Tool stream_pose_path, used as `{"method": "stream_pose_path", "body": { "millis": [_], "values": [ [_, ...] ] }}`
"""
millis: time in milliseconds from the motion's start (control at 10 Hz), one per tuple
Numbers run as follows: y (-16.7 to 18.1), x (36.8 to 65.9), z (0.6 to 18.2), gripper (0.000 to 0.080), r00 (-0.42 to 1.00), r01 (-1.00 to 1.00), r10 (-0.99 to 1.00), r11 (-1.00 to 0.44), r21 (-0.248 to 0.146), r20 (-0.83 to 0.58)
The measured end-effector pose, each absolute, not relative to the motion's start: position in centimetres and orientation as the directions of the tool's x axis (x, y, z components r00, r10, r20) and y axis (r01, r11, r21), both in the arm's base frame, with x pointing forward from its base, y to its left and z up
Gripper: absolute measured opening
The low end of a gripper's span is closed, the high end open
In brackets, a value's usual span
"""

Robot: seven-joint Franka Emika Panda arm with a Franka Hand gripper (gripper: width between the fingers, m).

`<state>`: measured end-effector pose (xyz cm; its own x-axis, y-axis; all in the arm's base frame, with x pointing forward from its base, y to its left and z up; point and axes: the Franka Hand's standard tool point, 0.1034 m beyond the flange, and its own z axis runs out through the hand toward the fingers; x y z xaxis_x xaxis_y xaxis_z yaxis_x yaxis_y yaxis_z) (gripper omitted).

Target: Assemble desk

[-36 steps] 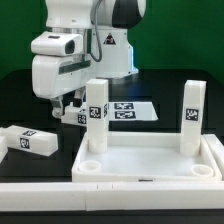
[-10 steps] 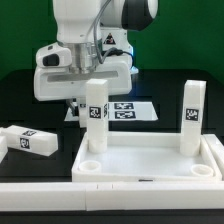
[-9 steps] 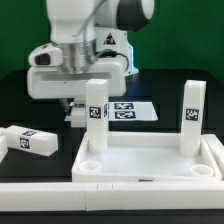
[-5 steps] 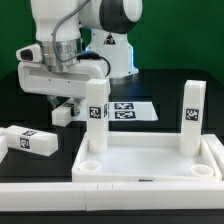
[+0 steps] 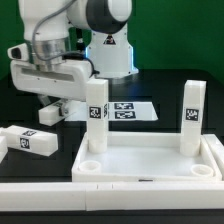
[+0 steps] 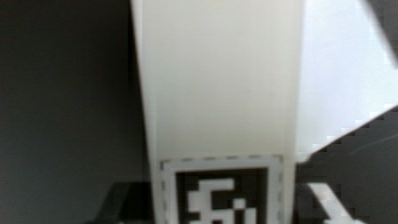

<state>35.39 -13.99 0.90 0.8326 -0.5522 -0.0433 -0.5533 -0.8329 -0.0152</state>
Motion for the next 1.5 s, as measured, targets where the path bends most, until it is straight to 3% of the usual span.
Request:
{"method": "stream_pose_path", "body": {
  "millis": [100,200,300,400,600,1000,1200,1500],
  "values": [
    [-13.8,35.4,0.8,0.0356,0.833,-0.552,-0.55,-0.834,-0.019,-0.055],
    [-13.6,35.4,0.8,0.0543,0.828,-0.558,-0.554,-0.829,-0.035,-0.093],
    [-13.5,35.9,1.4,0.0543,0.81,-0.58,-0.564,-0.812,-0.072,-0.159],
    [-14.0,36.9,2.0,0.0627,0.796,-0.594,-0.565,-0.798,-0.103,-0.216],
    [-15.3,38.1,2.9,0.0643,0.759,-0.602,-0.501,-0.784,-0.153,-0.416],
    [-14.7,38.0,3.2,0.0649,0.658,-0.632,-0.396,-0.752,-0.185,-0.64],
    [-15.2,39.5,3.2,0.0649,0.53,-0.668,-0.283,-0.721,-0.187,-0.8],
    [-15.1,39.7,2.5,0.0649,0.471,-0.668,-0.217,-0.721,-0.185,-0.855]
  ]
}}
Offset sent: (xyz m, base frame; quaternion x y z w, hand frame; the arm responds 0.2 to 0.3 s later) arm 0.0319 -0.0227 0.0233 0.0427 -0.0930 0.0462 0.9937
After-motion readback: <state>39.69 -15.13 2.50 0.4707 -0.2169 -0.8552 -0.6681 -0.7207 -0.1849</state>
